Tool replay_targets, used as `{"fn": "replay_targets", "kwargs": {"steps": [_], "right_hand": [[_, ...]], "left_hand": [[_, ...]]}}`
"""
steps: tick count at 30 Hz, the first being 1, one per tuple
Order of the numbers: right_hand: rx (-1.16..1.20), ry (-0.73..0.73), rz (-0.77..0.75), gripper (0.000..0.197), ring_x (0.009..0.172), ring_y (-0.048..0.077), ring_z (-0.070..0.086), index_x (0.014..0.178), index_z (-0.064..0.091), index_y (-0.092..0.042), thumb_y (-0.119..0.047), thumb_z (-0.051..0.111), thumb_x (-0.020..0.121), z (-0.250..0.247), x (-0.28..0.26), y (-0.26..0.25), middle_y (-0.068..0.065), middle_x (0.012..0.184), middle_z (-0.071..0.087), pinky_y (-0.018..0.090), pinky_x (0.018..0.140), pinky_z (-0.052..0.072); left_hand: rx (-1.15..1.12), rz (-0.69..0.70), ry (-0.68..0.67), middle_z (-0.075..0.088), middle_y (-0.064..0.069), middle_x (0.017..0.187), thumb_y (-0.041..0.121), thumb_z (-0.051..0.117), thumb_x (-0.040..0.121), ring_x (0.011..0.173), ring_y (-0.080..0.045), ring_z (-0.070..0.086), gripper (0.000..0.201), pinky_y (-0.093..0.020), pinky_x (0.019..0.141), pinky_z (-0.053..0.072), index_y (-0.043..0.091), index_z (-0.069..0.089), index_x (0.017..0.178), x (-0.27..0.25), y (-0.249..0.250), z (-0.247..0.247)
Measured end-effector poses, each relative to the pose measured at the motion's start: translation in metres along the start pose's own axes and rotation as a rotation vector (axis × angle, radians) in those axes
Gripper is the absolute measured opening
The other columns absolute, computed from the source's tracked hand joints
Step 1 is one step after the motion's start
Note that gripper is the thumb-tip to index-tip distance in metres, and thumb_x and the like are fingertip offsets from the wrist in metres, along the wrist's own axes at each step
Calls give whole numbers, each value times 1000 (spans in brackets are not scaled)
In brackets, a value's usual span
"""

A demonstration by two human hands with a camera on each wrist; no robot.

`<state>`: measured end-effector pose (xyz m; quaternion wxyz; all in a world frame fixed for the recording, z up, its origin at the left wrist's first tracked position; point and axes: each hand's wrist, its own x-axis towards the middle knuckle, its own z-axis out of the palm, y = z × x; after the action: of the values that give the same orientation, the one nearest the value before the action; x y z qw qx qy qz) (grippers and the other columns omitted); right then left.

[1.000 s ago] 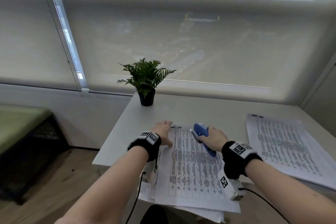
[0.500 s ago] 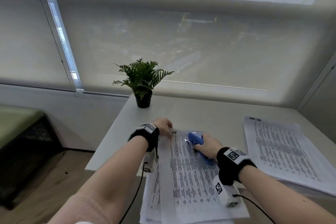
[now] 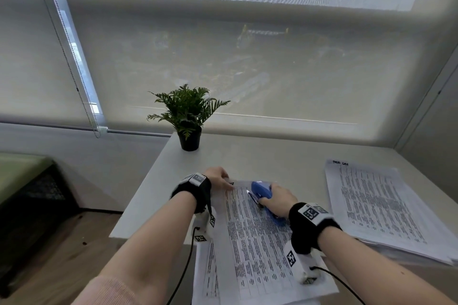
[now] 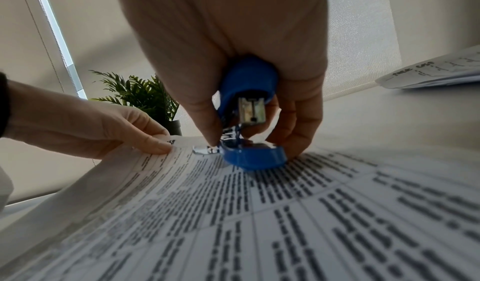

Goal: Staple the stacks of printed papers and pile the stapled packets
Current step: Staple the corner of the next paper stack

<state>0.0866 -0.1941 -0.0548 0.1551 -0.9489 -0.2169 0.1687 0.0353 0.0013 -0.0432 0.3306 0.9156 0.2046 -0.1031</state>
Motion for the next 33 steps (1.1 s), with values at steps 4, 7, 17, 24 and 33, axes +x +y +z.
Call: {"fn": "replay_targets", "kwargs": {"steps": [4,7,17,24,33], "right_hand": [[26,15,5,43,108,28,59,122,46,-7,-34,55,90,0,0,1,15,121,59,28,78,42],[52,30,0,39,107,28,60,121,47,-8,-31,55,91,0,-1,2,14,119,61,28,78,42],[13,43,-12,47,110,30,59,130,42,-6,-32,54,92,4,-4,-6,16,123,59,32,87,47],[-119,102,-138,39,112,30,58,125,47,-12,-30,54,91,13,-10,-31,12,124,58,34,90,45],[-170,60,-69,35,114,30,57,124,48,-9,-19,52,91,20,-2,-54,14,124,57,36,92,47]], "left_hand": [[-26,32,77,66,-11,118,26,68,84,112,-24,60,37,-24,88,45,6,65,115,0,0,1],[-55,13,55,62,-11,123,26,65,86,114,-24,58,39,-25,91,43,7,61,119,-1,-2,1],[37,72,146,49,-12,132,13,71,78,118,-25,50,58,-35,103,41,17,49,132,-13,-10,0],[594,108,-17,13,0,160,57,49,88,146,-21,16,82,-49,114,18,19,13,151,-57,-28,26],[510,50,-124,-15,2,160,65,40,88,149,-23,-7,92,-56,117,3,21,-10,151,-55,-42,33]]}}
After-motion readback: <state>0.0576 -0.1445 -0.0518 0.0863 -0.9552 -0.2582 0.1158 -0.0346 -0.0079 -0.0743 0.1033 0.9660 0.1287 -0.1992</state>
